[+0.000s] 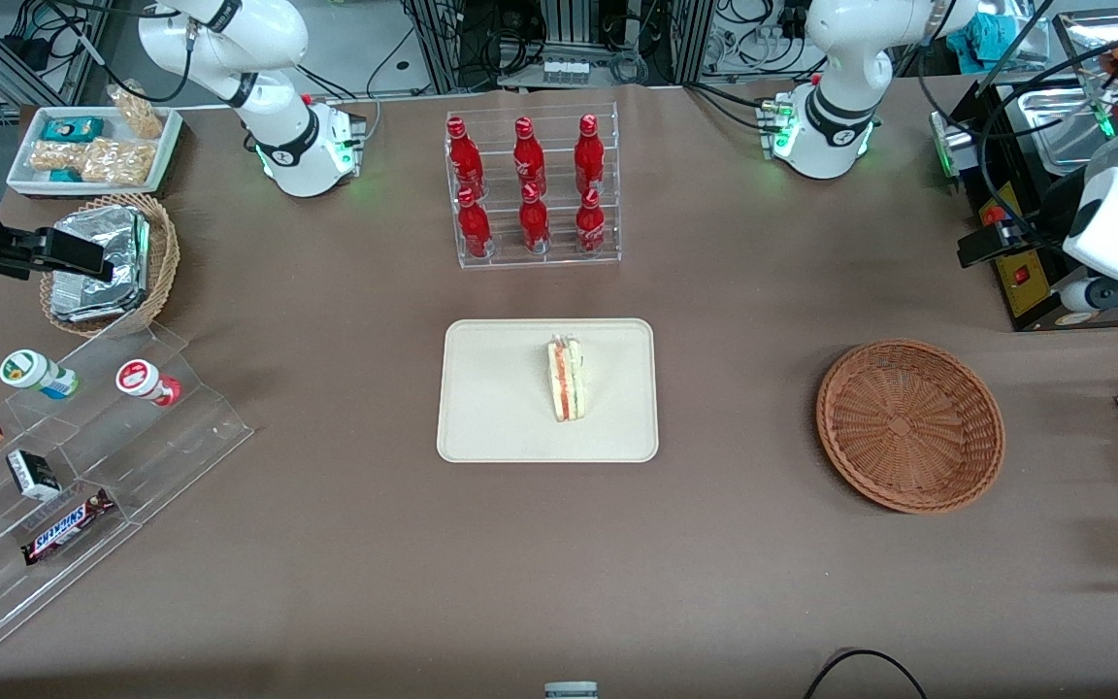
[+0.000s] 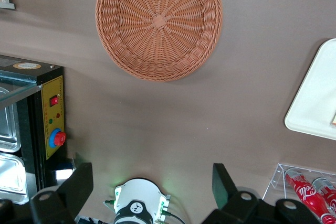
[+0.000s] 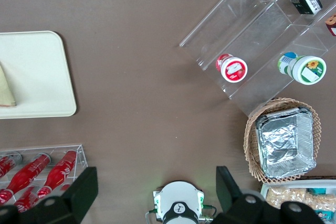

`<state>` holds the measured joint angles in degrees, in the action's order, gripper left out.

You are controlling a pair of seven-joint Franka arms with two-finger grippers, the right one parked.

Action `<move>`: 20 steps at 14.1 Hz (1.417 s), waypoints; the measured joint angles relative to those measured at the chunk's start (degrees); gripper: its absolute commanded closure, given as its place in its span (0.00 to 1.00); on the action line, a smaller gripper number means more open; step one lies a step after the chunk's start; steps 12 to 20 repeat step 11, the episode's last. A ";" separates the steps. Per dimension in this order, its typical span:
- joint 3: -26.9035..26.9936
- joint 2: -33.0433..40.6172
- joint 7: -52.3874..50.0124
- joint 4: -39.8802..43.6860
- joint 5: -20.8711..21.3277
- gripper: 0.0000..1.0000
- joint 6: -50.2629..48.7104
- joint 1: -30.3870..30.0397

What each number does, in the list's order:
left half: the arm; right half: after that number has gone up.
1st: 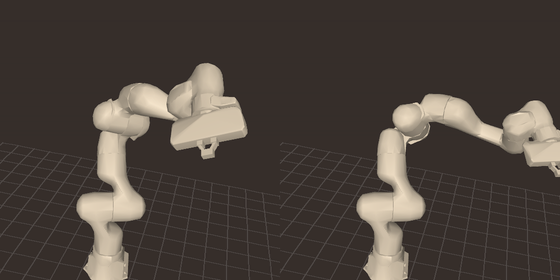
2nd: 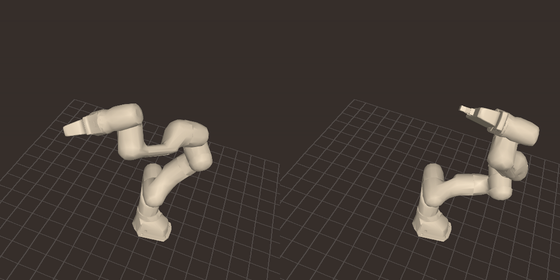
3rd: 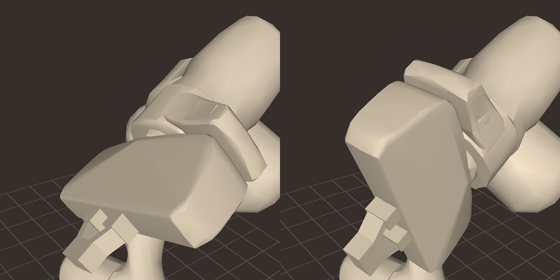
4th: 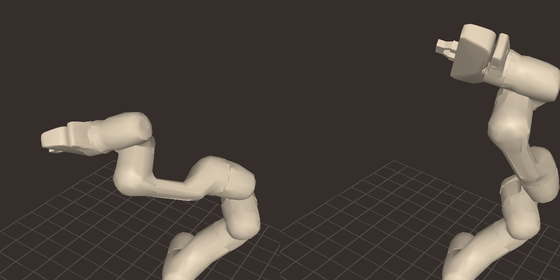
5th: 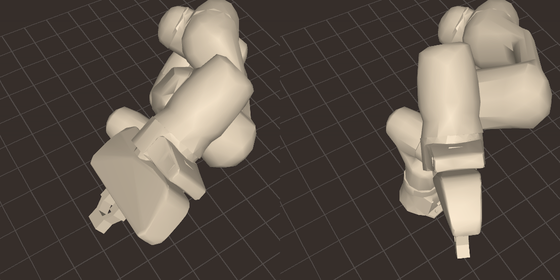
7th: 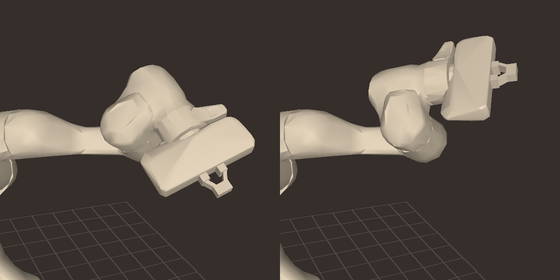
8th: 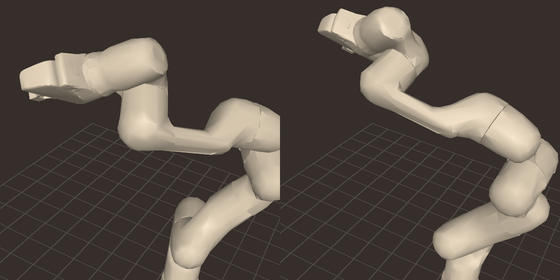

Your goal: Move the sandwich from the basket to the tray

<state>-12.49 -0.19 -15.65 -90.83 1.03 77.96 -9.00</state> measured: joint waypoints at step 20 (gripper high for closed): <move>1.98 0.31 -0.31 -0.15 -0.02 0.00 1.40 2.14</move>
